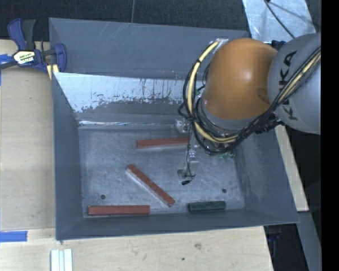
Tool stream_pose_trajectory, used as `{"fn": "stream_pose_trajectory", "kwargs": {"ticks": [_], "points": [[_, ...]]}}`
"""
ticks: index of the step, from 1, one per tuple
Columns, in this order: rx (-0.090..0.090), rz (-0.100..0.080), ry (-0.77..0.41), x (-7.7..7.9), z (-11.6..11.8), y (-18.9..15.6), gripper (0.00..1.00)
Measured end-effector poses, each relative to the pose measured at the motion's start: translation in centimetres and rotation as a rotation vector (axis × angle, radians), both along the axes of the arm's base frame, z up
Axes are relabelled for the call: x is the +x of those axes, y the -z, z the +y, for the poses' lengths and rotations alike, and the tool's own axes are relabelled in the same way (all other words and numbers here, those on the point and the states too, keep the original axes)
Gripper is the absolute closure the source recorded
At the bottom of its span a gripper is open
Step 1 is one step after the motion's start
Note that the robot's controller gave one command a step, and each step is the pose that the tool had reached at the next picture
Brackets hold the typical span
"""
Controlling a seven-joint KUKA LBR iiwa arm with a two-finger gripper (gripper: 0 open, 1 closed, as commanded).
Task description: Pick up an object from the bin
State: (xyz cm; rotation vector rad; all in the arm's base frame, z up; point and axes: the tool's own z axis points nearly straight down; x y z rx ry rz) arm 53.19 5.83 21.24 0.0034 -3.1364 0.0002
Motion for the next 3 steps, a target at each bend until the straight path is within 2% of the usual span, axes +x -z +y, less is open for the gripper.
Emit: {"fn": "stream_pose_trajectory", "kwargs": {"ticks": [1,2,3], "points": [[0.0,-0.005,0.113,9.0,-0.5,13.1,0.0],[0.001,-0.008,0.114,9.0,-0.5,12.7,1.0],[0.001,-0.019,0.082,8.7,-0.5,-7.7,1.0]]}}
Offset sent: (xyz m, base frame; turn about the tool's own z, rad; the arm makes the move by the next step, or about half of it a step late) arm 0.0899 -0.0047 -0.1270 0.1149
